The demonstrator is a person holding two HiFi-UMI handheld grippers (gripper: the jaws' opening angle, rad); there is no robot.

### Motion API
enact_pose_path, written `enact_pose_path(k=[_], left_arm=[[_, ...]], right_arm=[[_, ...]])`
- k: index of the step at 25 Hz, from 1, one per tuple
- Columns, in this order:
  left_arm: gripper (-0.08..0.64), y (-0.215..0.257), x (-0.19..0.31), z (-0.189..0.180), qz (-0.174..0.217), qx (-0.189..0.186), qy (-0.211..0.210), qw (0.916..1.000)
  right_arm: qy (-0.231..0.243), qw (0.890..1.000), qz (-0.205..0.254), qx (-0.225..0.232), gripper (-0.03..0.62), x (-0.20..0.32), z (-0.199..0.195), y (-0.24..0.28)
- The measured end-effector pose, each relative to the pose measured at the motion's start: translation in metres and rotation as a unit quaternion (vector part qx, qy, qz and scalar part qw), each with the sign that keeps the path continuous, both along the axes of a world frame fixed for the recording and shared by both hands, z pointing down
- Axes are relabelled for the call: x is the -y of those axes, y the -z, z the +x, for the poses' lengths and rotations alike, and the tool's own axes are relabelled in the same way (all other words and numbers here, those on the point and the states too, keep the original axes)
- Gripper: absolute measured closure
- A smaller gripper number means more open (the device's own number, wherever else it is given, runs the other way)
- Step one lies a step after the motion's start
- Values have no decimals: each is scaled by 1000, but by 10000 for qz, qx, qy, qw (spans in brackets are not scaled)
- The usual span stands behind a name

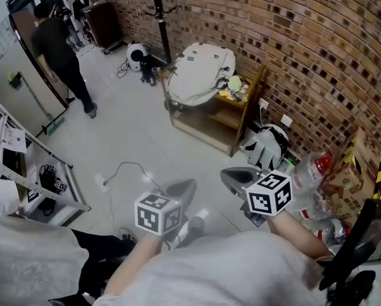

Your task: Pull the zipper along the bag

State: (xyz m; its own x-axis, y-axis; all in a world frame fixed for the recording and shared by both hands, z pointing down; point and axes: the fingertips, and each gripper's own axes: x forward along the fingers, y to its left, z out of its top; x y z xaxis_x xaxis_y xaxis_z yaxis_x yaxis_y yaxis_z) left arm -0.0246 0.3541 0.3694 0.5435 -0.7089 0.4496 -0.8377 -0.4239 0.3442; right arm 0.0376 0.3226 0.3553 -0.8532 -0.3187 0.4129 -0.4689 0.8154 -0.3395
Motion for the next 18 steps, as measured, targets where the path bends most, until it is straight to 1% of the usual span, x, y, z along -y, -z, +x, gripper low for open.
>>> enact_pose_path(k=[5, 11, 18], left_arm=[[560, 2, 9, -8, -5, -11, 2, 10000], [560, 5, 16, -2, -2, 12, -124, 9999], [560, 2, 17, 4, -44, 15, -170, 9998]], right_arm=[[-25, 10000, -11, -39, 592, 3, -5, 1], [-119, 9999, -42, -68, 592, 8, 0, 0], [-164, 9998, -73, -90, 592, 9, 7, -3]])
